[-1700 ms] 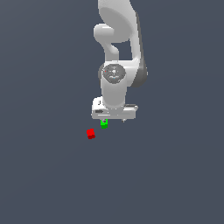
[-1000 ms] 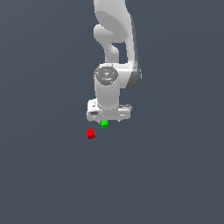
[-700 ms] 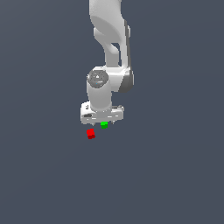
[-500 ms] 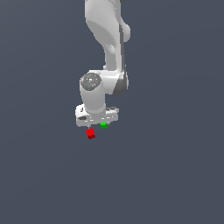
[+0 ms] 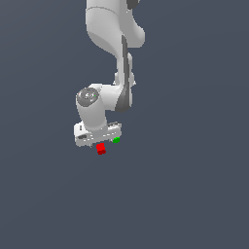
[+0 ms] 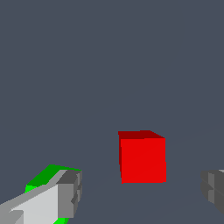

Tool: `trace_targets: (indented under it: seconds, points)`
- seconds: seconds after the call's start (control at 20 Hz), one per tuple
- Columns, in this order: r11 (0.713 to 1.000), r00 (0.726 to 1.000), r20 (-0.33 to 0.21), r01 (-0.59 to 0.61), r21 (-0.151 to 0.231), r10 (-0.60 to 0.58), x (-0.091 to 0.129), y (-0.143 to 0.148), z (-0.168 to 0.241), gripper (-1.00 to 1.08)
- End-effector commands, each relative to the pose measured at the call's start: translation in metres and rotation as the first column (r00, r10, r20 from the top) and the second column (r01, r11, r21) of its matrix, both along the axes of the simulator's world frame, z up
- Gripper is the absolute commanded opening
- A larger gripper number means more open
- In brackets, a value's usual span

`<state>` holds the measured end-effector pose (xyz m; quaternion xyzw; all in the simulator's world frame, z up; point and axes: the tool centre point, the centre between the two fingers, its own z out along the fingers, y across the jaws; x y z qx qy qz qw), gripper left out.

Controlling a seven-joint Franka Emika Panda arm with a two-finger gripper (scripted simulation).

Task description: Stack the red cube on top of the green cube.

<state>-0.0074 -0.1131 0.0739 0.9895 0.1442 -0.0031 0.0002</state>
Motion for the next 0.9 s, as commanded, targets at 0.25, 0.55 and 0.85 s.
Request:
trace_targets:
  seconds: [0.25, 0.55, 0.85]
  points:
    - [1.000, 1.000, 0.007, -0.027, 0.001, 0.027, 0.005, -0.010, -0.005, 1.00]
    - [1.000, 1.000, 0.006, -0.023, 0.001, 0.023, 0.004, -0.008, -0.004, 1.00]
    - [1.000, 1.000, 0.006, -0.023, 0.001, 0.023, 0.004, -0.008, -0.018, 1.00]
